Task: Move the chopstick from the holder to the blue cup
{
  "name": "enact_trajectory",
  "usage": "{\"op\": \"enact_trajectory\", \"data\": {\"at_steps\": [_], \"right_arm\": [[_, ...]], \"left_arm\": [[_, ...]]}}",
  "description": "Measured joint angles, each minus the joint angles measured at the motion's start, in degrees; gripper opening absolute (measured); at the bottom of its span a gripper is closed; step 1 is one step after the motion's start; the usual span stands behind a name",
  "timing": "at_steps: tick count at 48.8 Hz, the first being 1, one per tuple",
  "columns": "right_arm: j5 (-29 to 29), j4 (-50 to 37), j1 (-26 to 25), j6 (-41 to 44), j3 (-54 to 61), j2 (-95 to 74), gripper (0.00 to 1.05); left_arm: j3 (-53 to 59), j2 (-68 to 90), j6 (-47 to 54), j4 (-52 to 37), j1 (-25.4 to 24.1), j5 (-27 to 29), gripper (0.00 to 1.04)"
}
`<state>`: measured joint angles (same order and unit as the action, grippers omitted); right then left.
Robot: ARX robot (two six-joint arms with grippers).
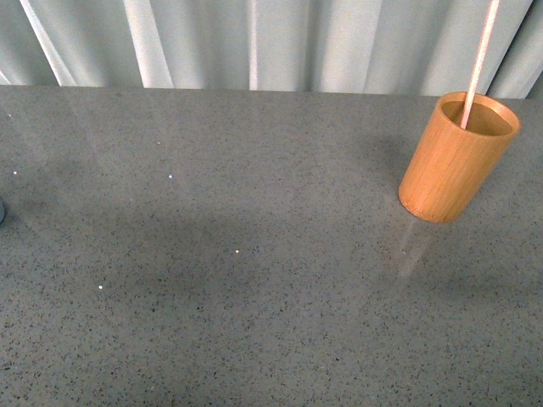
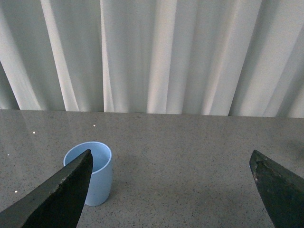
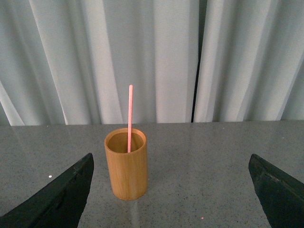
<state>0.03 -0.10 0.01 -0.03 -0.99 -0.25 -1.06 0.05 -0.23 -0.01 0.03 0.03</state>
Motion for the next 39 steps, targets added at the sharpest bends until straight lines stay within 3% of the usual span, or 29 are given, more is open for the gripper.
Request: {"op": "enact_trajectory", "data": {"at_steps": [39], "right_arm": [[0.0,0.0,0.0,0.0,0.0,0.0,0.95]], "left_arm": [[0.0,0.0,0.0,0.0,0.0,0.0,0.98]]}}
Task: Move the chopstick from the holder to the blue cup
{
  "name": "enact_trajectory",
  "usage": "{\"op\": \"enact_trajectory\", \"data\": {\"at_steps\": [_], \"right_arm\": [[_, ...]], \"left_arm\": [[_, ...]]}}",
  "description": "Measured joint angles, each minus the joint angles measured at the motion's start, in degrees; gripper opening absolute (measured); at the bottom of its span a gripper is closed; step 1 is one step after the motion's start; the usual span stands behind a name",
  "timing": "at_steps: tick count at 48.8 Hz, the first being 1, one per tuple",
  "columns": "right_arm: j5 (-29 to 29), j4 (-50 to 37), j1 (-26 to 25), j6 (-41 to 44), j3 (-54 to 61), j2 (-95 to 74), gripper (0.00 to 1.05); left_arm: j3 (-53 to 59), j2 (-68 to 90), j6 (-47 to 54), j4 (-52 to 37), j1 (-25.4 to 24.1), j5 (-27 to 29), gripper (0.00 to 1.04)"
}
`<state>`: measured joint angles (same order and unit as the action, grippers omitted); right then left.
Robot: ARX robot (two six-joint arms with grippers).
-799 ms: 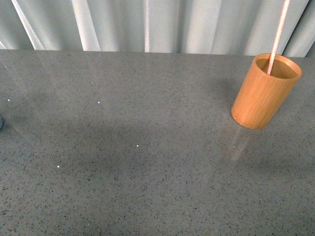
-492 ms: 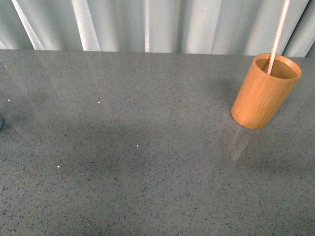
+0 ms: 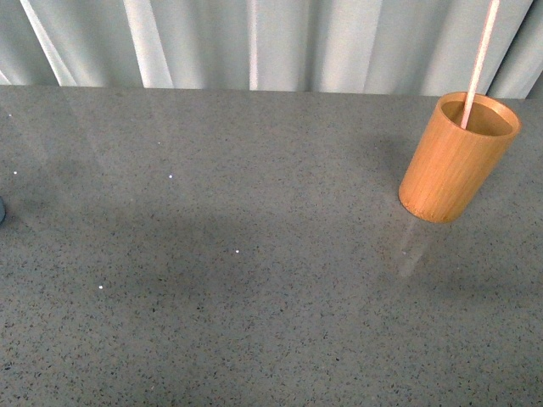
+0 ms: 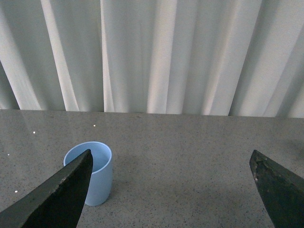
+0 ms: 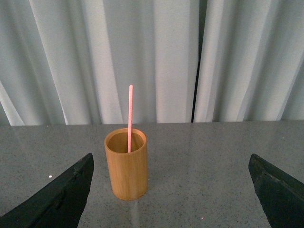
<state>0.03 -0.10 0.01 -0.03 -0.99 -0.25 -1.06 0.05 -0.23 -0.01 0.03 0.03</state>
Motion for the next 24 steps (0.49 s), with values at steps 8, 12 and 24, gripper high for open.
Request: {"op": "enact_trajectory", "data": {"at_steps": [8,12,24], "right_arm": [[0.0,0.0,0.0,0.0,0.0,0.0,0.95],[0.0,0.0,0.0,0.0,0.0,0.0,0.95],[0.0,0.0,0.0,0.0,0.0,0.0,0.95]], "left_arm": [[0.0,0.0,0.0,0.0,0.0,0.0,0.98],[0.0,0.0,0.0,0.0,0.0,0.0,0.98],[0.0,0.0,0.0,0.0,0.0,0.0,0.98]]}}
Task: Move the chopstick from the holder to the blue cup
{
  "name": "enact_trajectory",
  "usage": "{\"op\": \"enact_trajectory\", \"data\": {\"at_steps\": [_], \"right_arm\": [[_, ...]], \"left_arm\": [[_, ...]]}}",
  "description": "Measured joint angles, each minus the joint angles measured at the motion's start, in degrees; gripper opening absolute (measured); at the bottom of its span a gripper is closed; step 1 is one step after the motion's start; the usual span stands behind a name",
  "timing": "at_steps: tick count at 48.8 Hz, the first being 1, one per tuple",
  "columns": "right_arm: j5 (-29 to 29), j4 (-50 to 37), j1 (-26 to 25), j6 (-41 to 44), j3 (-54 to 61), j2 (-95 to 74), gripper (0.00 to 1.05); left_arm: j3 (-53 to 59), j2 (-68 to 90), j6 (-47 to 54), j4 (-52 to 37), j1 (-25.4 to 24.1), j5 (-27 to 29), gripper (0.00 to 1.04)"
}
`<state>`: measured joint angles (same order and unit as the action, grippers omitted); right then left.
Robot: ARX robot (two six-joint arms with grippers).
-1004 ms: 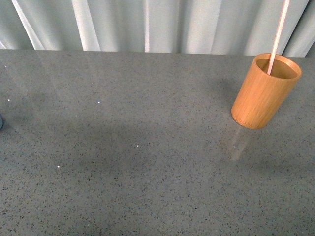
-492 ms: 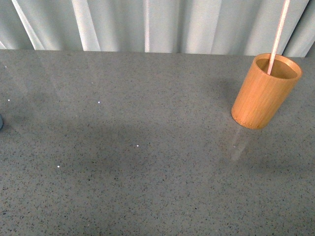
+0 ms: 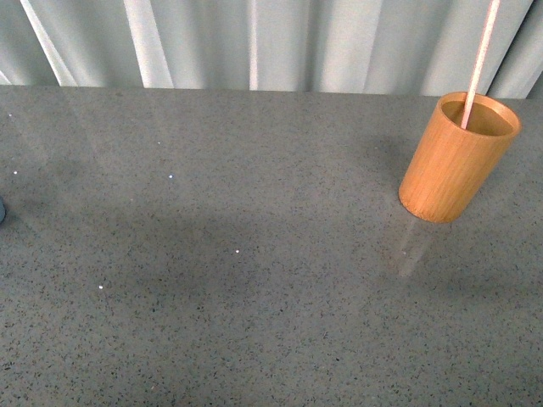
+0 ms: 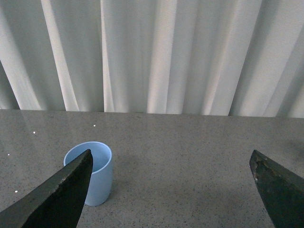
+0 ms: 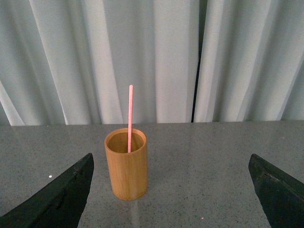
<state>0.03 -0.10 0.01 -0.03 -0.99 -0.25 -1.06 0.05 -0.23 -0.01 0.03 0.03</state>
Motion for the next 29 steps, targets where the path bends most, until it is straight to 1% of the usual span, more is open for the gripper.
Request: {"op": "enact_trajectory", "data": {"at_steps": [8,9,10,12,13,14,20,24,29], "right_arm": [[0.0,0.0,0.0,0.0,0.0,0.0,0.95],[0.0,0.0,0.0,0.0,0.0,0.0,0.95],[0.0,0.0,0.0,0.0,0.0,0.0,0.95],[0.0,0.0,0.0,0.0,0.0,0.0,0.95],[0.1,0.0,0.0,0.0,0.0,0.0,0.95],[0.0,0.0,0.0,0.0,0.0,0.0,0.95],[0.0,0.0,0.0,0.0,0.0,0.0,0.95],[0.0,0.0,0.0,0.0,0.0,0.0,0.95],[0.0,0.0,0.0,0.0,0.0,0.0,0.95]], "left_arm": [[0.0,0.0,0.0,0.0,0.0,0.0,0.98],[-0.3,0.7,-1.2,1.0,0.6,1.9,0.98],[-1.8,2.6,-3.2,5.3,2.0,7.0,0.98],[-4.6,8.0,-8.5,11.1,3.3,13.9,0.98],[-5.3,10.1,-10.1,11.8,3.3,15.6,0.98],[-6.2,12.9,-11.4,11.8,3.0,15.7,0.98],[-10.6,21.9,-13.6,7.3,-2.7,9.3,0.98],[-14.6,27.2,-12.6,4.3,-6.5,6.3,0.98],[-19.6,34.4,-9.8,4.8,-9.4,3.8,0.98]]}}
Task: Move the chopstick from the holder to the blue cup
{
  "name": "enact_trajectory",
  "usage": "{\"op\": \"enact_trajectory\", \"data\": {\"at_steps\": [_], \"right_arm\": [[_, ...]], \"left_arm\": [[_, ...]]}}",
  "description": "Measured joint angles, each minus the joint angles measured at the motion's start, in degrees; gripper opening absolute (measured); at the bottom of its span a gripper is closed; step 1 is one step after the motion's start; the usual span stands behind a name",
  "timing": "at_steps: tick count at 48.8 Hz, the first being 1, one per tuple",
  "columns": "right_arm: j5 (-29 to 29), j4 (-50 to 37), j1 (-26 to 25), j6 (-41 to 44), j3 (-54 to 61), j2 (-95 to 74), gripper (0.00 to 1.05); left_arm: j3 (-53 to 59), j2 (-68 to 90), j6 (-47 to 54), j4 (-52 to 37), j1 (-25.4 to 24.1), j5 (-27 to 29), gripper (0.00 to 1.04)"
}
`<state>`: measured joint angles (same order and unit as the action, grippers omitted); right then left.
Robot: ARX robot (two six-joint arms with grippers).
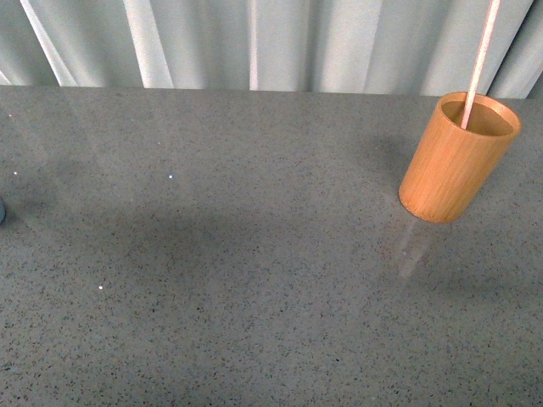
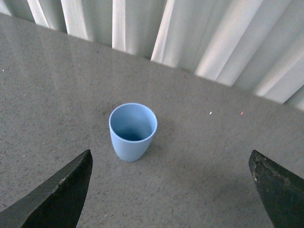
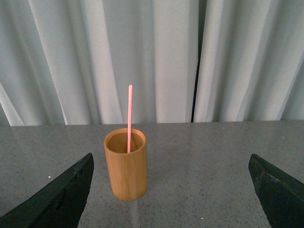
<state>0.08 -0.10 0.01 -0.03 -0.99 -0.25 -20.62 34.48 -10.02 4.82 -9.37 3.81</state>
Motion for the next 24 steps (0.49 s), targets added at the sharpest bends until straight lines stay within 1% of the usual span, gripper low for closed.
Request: {"op": "enact_trajectory", "data": {"at_steps": [4,6,9,12,18,24], "right_arm": [[0.0,0.0,0.0,0.0,0.0,0.0,0.95],[0.0,0.0,0.0,0.0,0.0,0.0,0.95],[0.0,0.0,0.0,0.0,0.0,0.0,0.95],[0.0,0.0,0.0,0.0,0.0,0.0,0.95],[0.0,0.0,0.0,0.0,0.0,0.0,0.95],[0.0,0.0,0.0,0.0,0.0,0.0,0.95]], "left_arm": [[-4.3,7.3,3.2,3.8,-1.7,-2.5,0.98],[-6.6,11.8,6.0,5.6,-2.5,-2.6,0.98],[-11.5,21.1,10.2,10.4,-4.5,-5.6,0.98],[-15.3,28.4,13.4,12.4,-5.4,-5.9,0.98],[-21.1,36.7,17.4,14.0,-5.1,-7.2,0.98],[-25.1,42.1,19.2,14.3,-4.5,-6.2,0.98]]}}
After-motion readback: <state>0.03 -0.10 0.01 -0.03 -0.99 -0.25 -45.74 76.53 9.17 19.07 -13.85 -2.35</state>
